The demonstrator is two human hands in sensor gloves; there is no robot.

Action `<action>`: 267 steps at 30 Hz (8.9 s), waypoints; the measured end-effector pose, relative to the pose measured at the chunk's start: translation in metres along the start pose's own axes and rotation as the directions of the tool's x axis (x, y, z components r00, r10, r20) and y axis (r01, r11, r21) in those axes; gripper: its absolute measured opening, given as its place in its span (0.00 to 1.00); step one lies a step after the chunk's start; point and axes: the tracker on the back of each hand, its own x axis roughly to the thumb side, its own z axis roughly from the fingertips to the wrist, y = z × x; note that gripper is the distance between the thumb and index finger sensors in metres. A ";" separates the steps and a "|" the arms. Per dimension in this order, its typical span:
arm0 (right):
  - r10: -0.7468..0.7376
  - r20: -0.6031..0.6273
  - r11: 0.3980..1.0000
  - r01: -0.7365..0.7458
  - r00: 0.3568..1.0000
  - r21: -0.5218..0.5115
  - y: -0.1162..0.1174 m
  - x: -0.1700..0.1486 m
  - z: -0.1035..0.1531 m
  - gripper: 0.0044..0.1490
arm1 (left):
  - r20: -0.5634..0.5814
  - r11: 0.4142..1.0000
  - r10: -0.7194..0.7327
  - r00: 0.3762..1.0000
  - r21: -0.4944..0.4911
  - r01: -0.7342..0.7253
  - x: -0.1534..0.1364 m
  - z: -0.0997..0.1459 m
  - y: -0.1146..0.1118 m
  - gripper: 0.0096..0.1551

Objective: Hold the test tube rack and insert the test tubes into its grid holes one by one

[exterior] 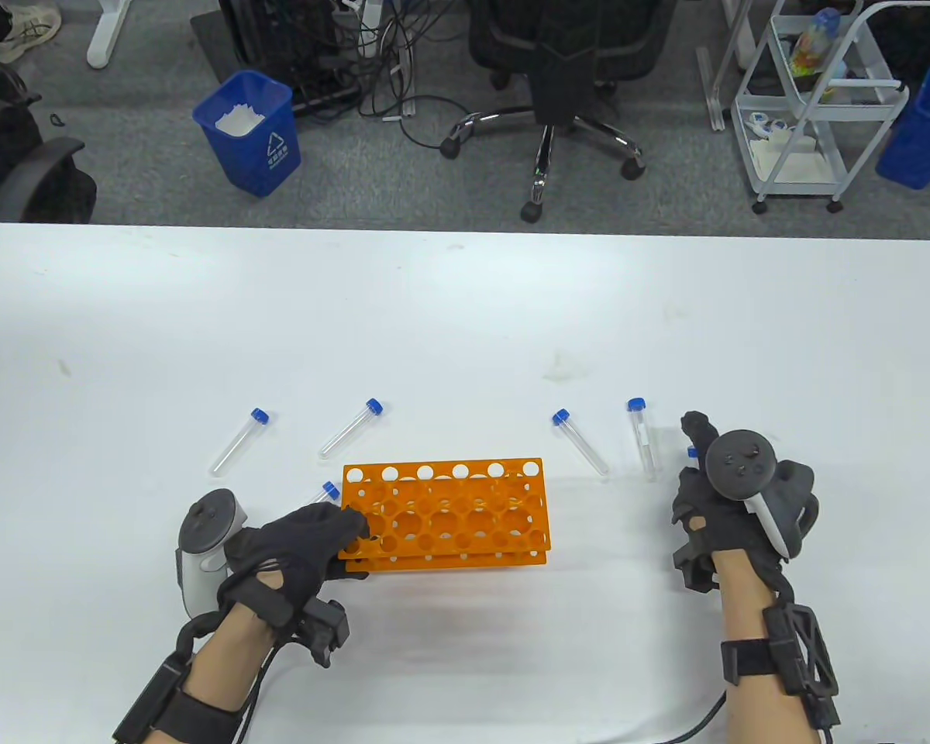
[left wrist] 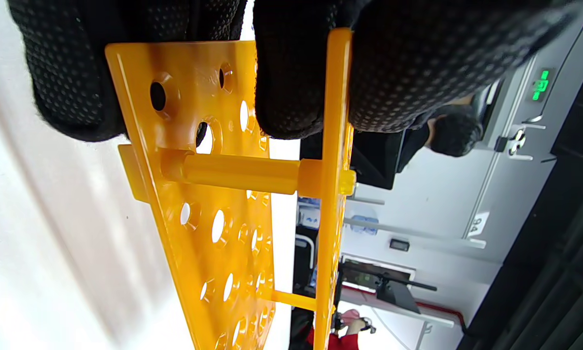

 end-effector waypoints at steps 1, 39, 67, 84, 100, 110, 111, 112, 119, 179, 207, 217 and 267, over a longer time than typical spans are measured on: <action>-0.029 0.029 0.999 0.030 0.999 -0.043 -0.009 0.007 0.003 0.40 | 0.000 1.000 0.000 1.000 0.009 0.000 0.000 0.000 0.001 0.20; 0.222 0.693 0.975 -0.152 0.686 -0.162 -0.025 0.312 0.104 0.37 | 0.034 0.999 -0.007 0.999 -0.038 0.008 -0.003 -0.004 -0.003 0.20; 0.351 0.690 0.930 -0.325 0.633 -0.174 0.019 0.320 0.105 0.38 | 0.046 0.999 -0.012 0.999 -0.038 0.013 0.000 -0.009 -0.002 0.20; 0.351 0.681 0.928 -0.336 0.643 -0.162 0.020 0.319 0.109 0.42 | 0.039 1.000 0.000 0.999 -0.025 0.001 -0.001 -0.007 0.001 0.20; 0.328 0.660 0.941 -0.297 0.676 -0.162 0.000 0.308 0.111 0.47 | 0.040 1.000 0.012 0.999 -0.018 -0.011 0.000 -0.006 0.002 0.20; 0.311 0.584 0.950 -0.232 0.750 -0.208 -0.043 0.286 0.093 0.44 | 0.029 1.000 0.011 1.000 -0.004 -0.011 -0.003 -0.002 0.006 0.20; 0.311 0.565 0.950 -0.228 0.764 -0.215 -0.049 0.281 0.088 0.44 | 0.029 1.000 0.009 1.000 0.001 -0.009 -0.004 -0.002 0.007 0.20; 0.312 0.540 0.949 -0.227 0.782 -0.220 -0.055 0.276 0.082 0.43 | 0.031 1.000 0.009 0.999 0.003 -0.009 -0.003 -0.002 0.007 0.20; 0.341 0.332 0.938 -0.293 0.879 -0.188 -0.069 0.219 0.020 0.38 | 0.039 1.000 0.014 0.999 0.005 -0.014 -0.002 -0.002 0.009 0.20; 0.454 0.030 0.890 -0.455 0.890 0.028 -0.027 0.136 -0.083 0.31 | 0.035 0.999 0.034 0.999 0.019 -0.035 -0.003 -0.001 0.014 0.20; 0.176 0.649 0.979 -0.062 0.740 -0.195 -0.101 0.269 0.089 0.33 | 0.023 0.999 0.045 0.999 -0.022 -0.044 -0.008 -0.004 0.009 0.20; 0.288 0.684 0.954 -0.265 0.670 -0.142 -0.053 0.289 0.093 0.33 | 0.026 0.999 0.042 0.999 -0.030 -0.042 -0.008 -0.004 0.008 0.20; 0.347 0.683 0.904 -0.424 0.643 -0.061 -0.007 0.283 0.091 0.38 | 0.037 0.998 0.047 0.998 -0.035 -0.046 -0.008 -0.002 0.007 0.19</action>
